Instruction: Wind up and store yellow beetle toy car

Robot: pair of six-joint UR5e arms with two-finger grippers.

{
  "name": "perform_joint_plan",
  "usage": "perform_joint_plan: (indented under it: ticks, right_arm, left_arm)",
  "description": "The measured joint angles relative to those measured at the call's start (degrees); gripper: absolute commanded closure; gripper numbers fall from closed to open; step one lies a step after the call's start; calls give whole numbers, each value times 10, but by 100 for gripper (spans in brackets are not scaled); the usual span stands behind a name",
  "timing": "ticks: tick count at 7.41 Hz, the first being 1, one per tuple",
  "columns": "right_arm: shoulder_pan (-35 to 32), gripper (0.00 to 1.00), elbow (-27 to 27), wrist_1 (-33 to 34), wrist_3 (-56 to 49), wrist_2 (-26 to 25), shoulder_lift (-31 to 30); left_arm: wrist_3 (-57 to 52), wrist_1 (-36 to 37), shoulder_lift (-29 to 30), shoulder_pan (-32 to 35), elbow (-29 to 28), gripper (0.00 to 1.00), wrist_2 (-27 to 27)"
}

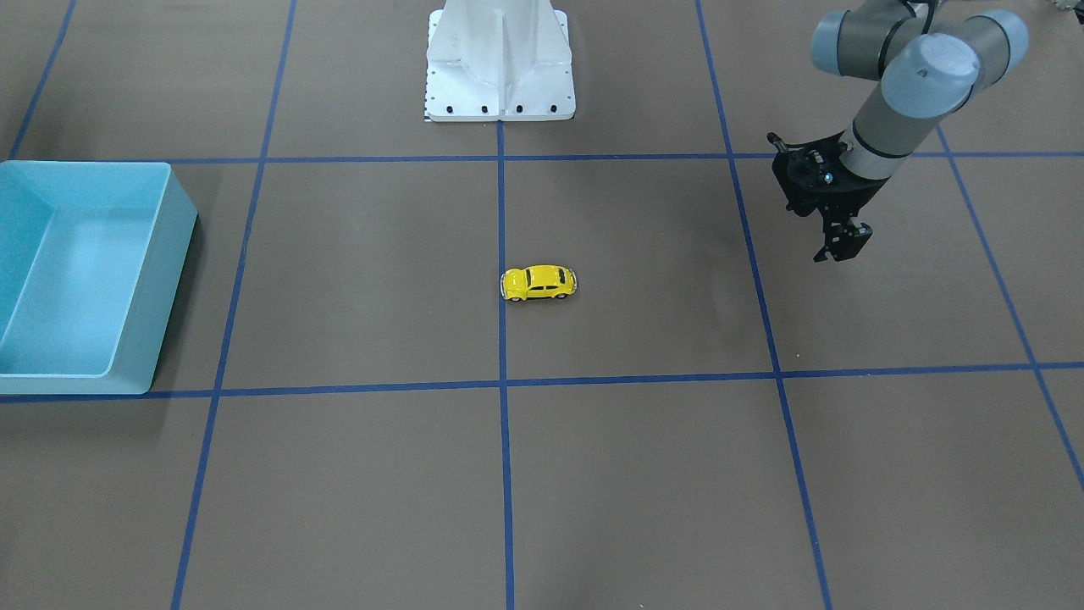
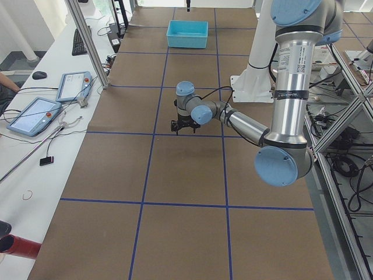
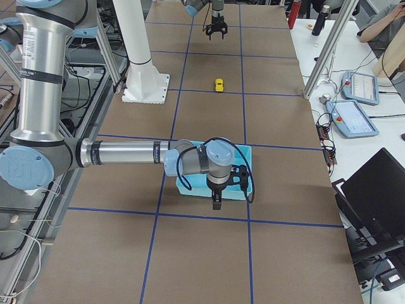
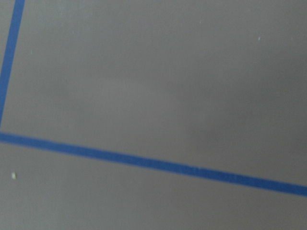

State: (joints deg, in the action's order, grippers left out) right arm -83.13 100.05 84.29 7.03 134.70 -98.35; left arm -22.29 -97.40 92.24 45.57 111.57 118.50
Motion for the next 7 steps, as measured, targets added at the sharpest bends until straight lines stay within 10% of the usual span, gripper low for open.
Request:
perform_joint_plan:
  ticks: [3,7]
  right_arm:
    - [0,0,0,0,0,0,0]
    - [0,0,0,0,0,0,0]
  left_arm:
    - [4,170,-4,74,16,0,-5]
    - [6,182,-4,214,-23,0,58]
